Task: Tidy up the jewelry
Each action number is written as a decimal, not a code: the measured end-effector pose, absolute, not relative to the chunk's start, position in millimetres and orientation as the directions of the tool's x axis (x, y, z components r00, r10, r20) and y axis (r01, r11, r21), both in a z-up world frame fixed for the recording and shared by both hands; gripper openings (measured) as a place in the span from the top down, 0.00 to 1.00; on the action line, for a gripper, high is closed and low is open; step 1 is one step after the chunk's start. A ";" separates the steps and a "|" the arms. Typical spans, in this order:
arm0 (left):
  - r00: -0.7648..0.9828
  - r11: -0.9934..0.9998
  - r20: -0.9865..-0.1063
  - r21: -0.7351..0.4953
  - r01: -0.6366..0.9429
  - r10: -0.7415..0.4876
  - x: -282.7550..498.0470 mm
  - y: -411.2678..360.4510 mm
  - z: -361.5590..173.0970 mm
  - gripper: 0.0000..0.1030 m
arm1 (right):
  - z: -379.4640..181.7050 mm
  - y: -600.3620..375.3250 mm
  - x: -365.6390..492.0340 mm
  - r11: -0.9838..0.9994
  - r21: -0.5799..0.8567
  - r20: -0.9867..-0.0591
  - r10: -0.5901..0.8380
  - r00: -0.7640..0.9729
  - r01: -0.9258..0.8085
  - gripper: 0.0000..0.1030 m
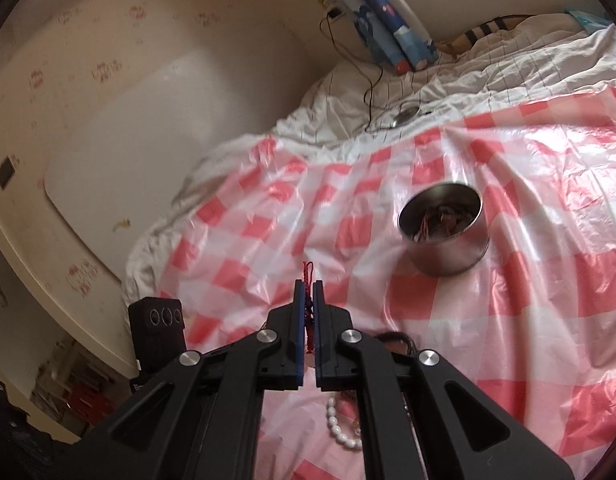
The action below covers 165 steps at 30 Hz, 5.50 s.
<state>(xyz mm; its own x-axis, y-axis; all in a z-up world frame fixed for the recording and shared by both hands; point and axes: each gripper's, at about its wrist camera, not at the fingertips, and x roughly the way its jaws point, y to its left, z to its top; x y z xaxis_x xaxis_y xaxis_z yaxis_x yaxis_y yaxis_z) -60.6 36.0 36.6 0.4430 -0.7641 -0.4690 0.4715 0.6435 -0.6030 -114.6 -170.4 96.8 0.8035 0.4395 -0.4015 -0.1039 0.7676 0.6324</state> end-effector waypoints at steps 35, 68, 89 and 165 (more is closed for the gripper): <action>0.432 0.772 -0.642 -0.483 0.414 -0.633 -10.0 -52.5 58.5 0.29 | 60.9 -222.4 -15.4 0.880 0.451 -0.544 0.139 0.828 0.149 0.45; 0.248 0.716 -0.674 -0.622 0.318 -0.696 -24.3 -73.7 -4.1 0.77 | 2.3 -202.6 -164.1 0.795 0.554 -0.576 0.150 0.804 0.248 0.08; 0.442 0.769 -0.651 -0.617 0.165 -0.617 -13.5 4.8 -11.9 0.91 | 3.1 -201.0 -163.7 0.797 0.553 -0.576 0.153 0.803 0.245 0.07; 0.429 0.732 -0.616 -0.656 0.185 -0.660 -10.9 7.8 -25.1 0.88 | 7.9 -164.1 -105.3 0.905 0.366 -0.734 0.137 0.666 0.216 0.60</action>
